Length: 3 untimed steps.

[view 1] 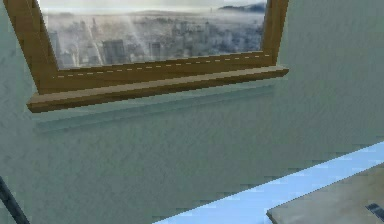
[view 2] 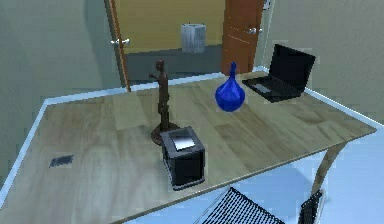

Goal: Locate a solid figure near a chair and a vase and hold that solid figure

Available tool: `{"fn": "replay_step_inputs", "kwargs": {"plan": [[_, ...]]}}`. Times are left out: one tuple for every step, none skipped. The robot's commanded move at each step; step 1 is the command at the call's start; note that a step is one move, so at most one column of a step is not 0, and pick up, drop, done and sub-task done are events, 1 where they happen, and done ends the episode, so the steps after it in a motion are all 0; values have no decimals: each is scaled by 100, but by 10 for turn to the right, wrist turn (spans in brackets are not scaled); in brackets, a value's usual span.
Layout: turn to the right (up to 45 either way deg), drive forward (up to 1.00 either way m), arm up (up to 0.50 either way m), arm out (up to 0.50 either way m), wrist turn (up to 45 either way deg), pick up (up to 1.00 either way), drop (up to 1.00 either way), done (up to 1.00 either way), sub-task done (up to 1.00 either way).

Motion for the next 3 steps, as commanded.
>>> {"fn": "replay_step_inputs", "kwargs": {"plan": [[0, 0, 50, 0, 0, 0, 0, 0, 0], [0, 0, 36, 0, 0, 0, 0, 0, 0], [0, 0, 0, 46, 0, 0, 0, 0, 0]]}}
